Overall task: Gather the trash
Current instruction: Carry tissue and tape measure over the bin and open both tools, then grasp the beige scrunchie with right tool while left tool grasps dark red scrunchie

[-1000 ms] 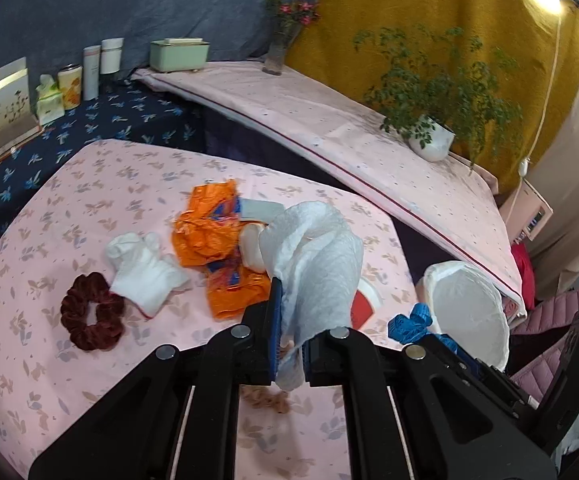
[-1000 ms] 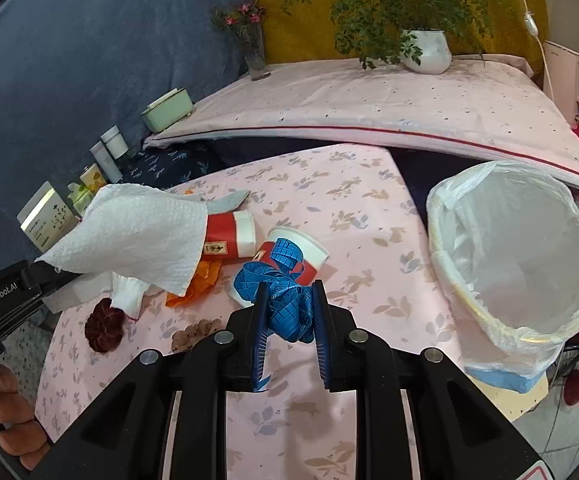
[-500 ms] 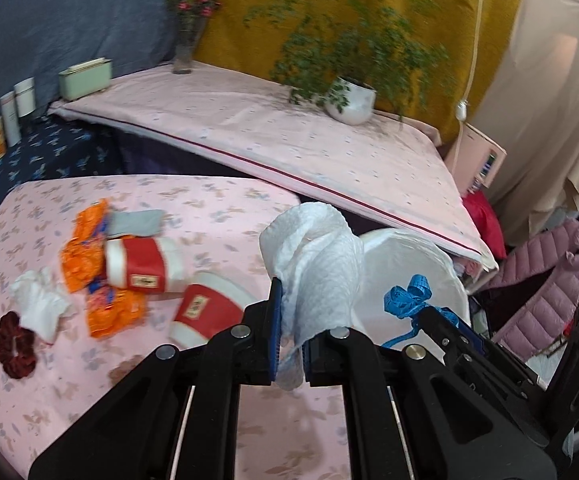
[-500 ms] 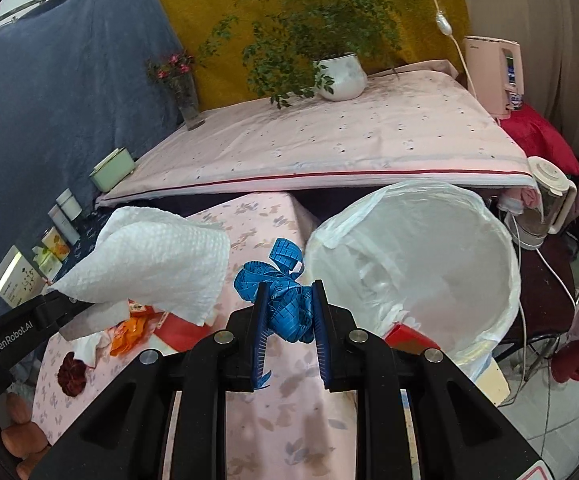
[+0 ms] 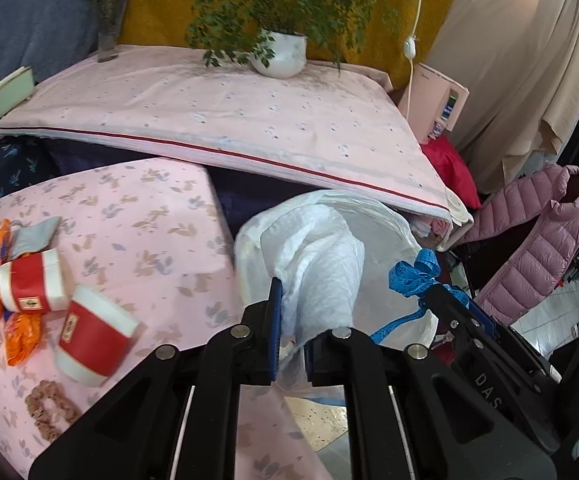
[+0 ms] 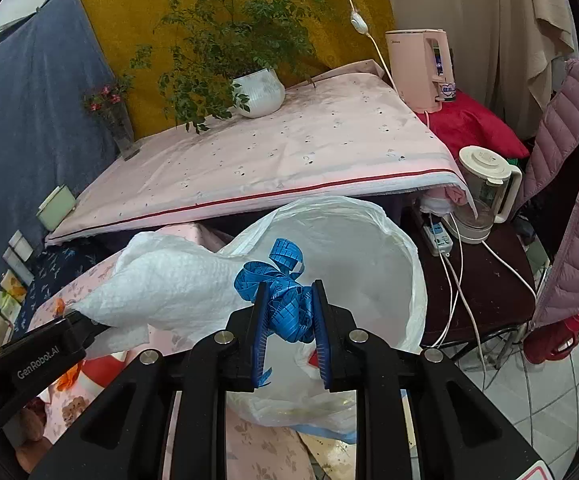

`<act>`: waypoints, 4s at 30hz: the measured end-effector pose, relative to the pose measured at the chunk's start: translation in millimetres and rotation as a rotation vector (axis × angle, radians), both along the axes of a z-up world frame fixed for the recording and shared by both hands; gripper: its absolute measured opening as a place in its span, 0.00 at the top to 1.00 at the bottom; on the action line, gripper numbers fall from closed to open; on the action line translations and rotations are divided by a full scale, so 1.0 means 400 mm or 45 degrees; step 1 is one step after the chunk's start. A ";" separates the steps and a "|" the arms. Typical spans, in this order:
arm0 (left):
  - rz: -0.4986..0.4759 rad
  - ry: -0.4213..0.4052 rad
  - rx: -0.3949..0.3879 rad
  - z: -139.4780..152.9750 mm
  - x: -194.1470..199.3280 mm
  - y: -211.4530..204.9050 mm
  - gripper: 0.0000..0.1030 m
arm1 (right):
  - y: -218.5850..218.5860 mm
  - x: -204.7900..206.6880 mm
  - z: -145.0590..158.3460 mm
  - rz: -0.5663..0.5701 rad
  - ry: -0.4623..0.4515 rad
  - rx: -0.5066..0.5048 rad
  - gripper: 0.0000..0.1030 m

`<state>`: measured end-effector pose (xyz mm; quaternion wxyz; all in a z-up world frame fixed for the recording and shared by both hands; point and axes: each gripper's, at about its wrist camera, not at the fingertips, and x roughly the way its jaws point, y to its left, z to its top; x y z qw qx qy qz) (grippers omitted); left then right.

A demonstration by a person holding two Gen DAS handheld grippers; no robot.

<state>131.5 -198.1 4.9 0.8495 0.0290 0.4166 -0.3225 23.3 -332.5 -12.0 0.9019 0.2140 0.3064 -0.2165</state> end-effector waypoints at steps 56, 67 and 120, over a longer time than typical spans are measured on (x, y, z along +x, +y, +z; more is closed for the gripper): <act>0.336 -0.020 -0.004 -0.016 0.040 0.241 0.26 | 0.166 0.095 0.017 0.135 0.034 -0.094 0.53; 0.489 0.004 0.020 -0.045 0.044 0.401 0.26 | 0.294 0.116 0.019 0.256 0.056 -0.110 0.53; 1.022 0.226 0.034 -0.261 0.093 1.051 0.81 | 0.759 0.250 -0.233 0.724 0.396 -0.093 0.84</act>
